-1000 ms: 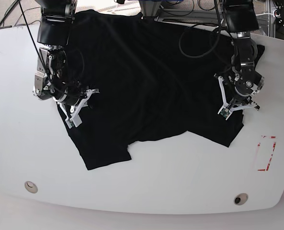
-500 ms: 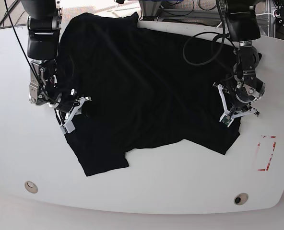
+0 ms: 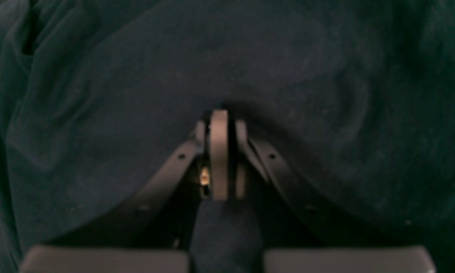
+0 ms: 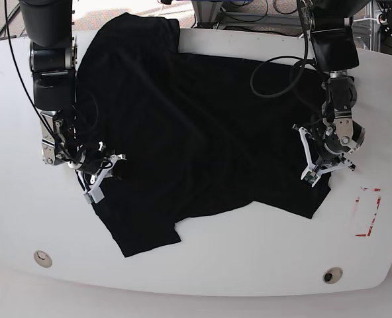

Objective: Layout the t-shirt on the table in an organized manner, then fold the t-shirt properly
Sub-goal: 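Grasp the shirt's side edges with both grippers and pull outward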

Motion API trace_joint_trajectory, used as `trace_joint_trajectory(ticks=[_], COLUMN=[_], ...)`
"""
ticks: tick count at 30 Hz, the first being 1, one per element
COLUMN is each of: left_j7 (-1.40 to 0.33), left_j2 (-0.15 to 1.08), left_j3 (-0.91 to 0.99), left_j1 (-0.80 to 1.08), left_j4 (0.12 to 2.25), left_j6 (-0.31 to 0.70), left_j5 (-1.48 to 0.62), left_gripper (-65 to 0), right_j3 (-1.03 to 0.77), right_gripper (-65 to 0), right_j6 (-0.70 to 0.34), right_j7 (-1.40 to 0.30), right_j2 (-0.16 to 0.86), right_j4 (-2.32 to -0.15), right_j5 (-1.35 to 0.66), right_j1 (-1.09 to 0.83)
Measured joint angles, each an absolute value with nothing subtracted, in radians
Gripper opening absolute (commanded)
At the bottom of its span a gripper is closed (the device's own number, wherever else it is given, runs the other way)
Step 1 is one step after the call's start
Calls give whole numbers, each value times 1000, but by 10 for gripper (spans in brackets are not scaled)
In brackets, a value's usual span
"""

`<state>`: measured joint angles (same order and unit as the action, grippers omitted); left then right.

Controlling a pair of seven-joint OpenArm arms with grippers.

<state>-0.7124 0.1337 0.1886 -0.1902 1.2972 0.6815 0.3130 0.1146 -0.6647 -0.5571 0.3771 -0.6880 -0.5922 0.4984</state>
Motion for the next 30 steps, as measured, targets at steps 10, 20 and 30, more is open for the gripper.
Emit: trace_joint_trajectory(ticks=[10,20,30], left_j7=[-739,-888,-977], left_j2=[130,122,135], left_j3=[189,184,191], left_j1=[-188,-116,-27], left_j4=[1333,1577,1799], left_j6=[683,705,698], left_j5=[318,333,328], left_gripper=[-275,-143,-143], right_j3=[124,35,-136], right_gripper=[-588,-352,-350], right_j6=[-652,-632,-636], right_j7=[-557,-766,-997], right_j2=[376,415,411], right_j4=[-708,-1019,-1374], right_j5=[-579,-553,-555], right_j1=[507,466,322])
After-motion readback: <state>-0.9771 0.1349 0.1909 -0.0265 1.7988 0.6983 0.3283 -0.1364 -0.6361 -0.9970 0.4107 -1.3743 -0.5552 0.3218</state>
